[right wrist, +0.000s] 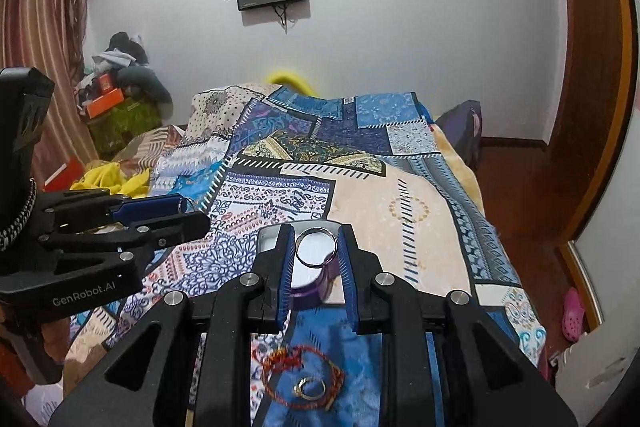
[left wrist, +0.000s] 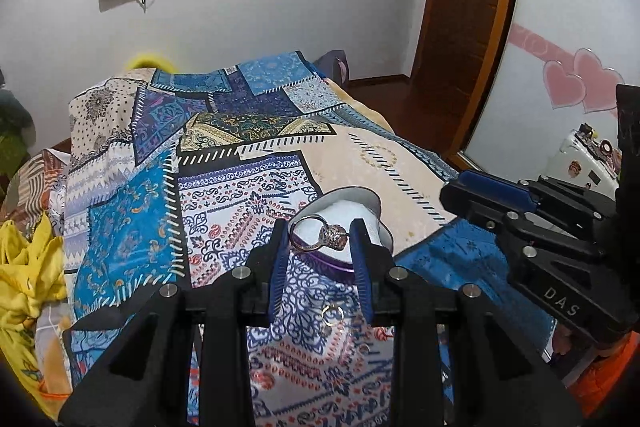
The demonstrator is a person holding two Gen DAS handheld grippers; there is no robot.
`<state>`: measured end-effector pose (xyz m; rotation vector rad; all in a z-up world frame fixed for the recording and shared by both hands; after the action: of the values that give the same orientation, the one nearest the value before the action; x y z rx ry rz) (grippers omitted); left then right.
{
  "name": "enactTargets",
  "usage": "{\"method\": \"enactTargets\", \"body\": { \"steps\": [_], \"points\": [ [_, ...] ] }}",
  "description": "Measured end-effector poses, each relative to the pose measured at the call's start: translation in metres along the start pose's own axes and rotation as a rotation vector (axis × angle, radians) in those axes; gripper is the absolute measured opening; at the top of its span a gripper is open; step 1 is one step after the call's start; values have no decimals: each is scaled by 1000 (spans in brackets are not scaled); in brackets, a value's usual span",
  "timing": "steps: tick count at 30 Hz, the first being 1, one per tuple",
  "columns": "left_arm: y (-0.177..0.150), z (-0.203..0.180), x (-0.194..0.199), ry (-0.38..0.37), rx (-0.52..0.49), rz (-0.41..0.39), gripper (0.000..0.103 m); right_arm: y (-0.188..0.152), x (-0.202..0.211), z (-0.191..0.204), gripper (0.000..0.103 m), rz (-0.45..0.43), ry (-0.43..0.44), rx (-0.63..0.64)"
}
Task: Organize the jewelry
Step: 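Drop silver ring into purple tin with left tool while right tool drops gold ring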
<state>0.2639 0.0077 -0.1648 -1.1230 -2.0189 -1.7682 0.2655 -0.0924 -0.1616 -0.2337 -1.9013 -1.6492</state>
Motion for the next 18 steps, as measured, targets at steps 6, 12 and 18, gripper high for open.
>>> {"method": "enactTargets", "body": {
  "steps": [6,12,18],
  "points": [
    [1,7,-23,-20,17,27,30,-2,-23,4,20,35,4,22],
    [-1,18,-46,-34,36,73,30,-3,-46,7,20,78,16,65],
    [-4,26,-68,-33,32,116,30,-2,-68,7,20,145,61,90]
  ]
}}
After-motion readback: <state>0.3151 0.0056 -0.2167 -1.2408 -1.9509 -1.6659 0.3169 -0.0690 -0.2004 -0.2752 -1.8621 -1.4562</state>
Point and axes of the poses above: each gripper's, at about its wrist camera, not at the fingertips, and x roughly against the way its jaws point, z to its left, y to its top, the point moved 6 cm from there along -x, roughly the way its jaws point, and after that the axes turned 15 degrees about -y, right-handed, at the moved point
